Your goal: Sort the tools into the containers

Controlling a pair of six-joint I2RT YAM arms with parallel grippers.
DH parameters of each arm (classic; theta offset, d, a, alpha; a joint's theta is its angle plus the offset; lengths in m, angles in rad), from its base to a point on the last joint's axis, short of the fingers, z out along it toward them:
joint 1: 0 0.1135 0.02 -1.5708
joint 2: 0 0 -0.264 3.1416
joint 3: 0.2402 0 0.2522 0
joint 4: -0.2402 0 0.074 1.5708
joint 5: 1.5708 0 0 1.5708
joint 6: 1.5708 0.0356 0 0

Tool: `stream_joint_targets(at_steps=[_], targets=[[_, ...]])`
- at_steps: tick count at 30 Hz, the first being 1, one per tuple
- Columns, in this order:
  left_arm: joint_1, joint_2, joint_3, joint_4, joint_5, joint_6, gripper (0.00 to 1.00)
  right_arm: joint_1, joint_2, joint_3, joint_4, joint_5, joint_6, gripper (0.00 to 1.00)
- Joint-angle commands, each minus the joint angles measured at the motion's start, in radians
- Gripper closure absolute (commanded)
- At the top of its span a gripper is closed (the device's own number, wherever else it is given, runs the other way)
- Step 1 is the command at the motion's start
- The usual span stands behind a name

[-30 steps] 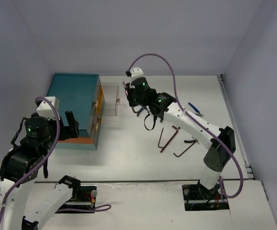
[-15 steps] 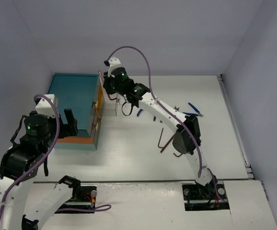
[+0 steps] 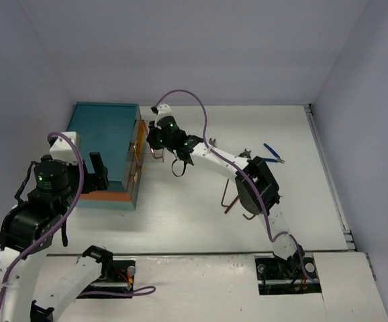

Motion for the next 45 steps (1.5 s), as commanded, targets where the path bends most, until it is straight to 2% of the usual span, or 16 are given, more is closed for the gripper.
stream_joint_targets(at_steps=[1,10,13,14,17,19,22,24,26,27,29,31,39,45], targets=[[-0.006,0.005,0.012,0.036,-0.009,0.001,0.19,-0.005,-0.130,-0.050,0.113,0.056,0.022,1.00],[-0.006,0.005,0.010,0.034,0.000,-0.004,0.19,-0.011,-0.196,-0.115,0.074,0.105,-0.005,1.00],[-0.006,0.005,0.010,0.034,-0.001,-0.002,0.19,-0.010,-0.189,-0.101,0.068,0.077,-0.017,0.91],[-0.006,0.005,0.010,0.034,-0.003,0.000,0.19,-0.011,-0.183,-0.093,0.065,0.062,-0.020,0.77],[-0.006,0.006,0.016,0.034,-0.010,0.004,0.19,-0.011,-0.171,-0.054,0.047,0.043,-0.039,0.63],[-0.005,0.006,0.023,0.034,-0.012,0.005,0.19,-0.011,-0.167,-0.032,0.030,0.040,-0.059,0.59],[-0.006,0.008,0.035,0.035,-0.015,0.009,0.19,-0.009,-0.190,-0.015,0.011,0.060,-0.076,0.58],[-0.006,0.006,0.044,0.034,-0.017,0.010,0.19,-0.011,-0.224,-0.023,-0.017,0.123,-0.083,0.58],[-0.006,0.005,0.053,0.033,-0.018,0.012,0.19,-0.014,-0.286,-0.055,-0.050,0.234,-0.078,0.52],[-0.006,0.004,0.055,0.033,-0.018,0.013,0.19,-0.015,-0.327,-0.077,-0.064,0.305,-0.075,0.48],[-0.006,0.001,0.054,0.032,-0.017,0.014,0.19,-0.024,-0.379,-0.155,-0.098,0.365,-0.064,0.46],[-0.006,-0.004,0.048,0.033,-0.018,0.017,0.19,-0.047,-0.495,-0.254,-0.145,0.436,-0.038,0.44],[-0.015,-0.029,0.009,0.028,-0.012,0.023,0.19,-0.153,-0.821,-0.766,-0.327,0.404,0.148,0.43],[-0.044,-0.035,0.004,0.019,-0.017,0.023,0.19,-0.168,-0.858,-0.987,-0.352,0.293,0.274,0.50]])
